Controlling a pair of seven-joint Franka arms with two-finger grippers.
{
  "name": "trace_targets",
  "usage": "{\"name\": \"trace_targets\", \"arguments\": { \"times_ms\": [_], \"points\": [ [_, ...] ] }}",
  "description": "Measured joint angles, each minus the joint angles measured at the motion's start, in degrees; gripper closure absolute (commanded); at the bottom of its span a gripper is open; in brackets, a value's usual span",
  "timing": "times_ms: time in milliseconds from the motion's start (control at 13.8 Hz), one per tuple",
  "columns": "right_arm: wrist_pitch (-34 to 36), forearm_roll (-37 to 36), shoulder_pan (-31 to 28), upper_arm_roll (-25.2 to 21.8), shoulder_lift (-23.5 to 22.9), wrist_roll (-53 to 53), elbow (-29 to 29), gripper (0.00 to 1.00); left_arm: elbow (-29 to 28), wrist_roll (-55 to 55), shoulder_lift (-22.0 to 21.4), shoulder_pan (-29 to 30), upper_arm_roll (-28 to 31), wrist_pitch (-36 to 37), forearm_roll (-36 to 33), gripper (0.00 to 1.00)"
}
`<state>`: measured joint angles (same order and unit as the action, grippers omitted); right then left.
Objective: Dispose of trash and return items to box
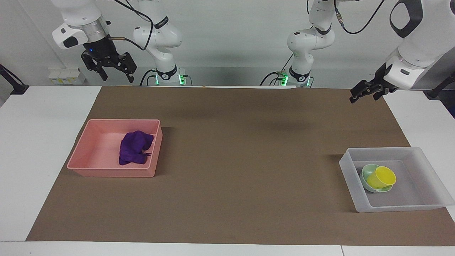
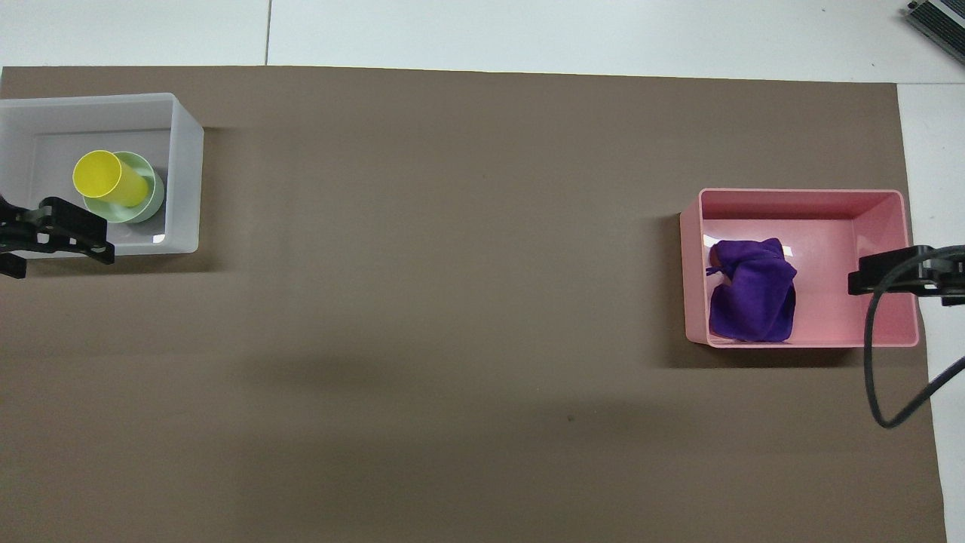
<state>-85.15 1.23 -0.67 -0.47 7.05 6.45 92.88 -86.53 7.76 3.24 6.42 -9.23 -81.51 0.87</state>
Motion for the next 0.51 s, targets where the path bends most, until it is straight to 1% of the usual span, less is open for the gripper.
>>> {"name": "trace_targets", "arguments": {
  "times_ms": [145,291,508],
  "points": [
    [-0.09,0.00,0.00,0.00,0.03,0.00,0.11,0.00,-1.76,0.14,-1.29,-4.56,2.32,-0.56,-1.41,0.00],
    [-0.10,0.00,0.00,0.00,0.04,0.00,0.14,0.00,-3.60,0.11,-3.30,-7.49,5.77,-0.67,-1.54,0.00],
    [-0.10,0.00,-0.02,0.00,0.05,0.00,0.20,0.00,-4.38,-0.05,-4.62,-7.64,7.55,-0.68,-1.54,0.00]
  ]
}}
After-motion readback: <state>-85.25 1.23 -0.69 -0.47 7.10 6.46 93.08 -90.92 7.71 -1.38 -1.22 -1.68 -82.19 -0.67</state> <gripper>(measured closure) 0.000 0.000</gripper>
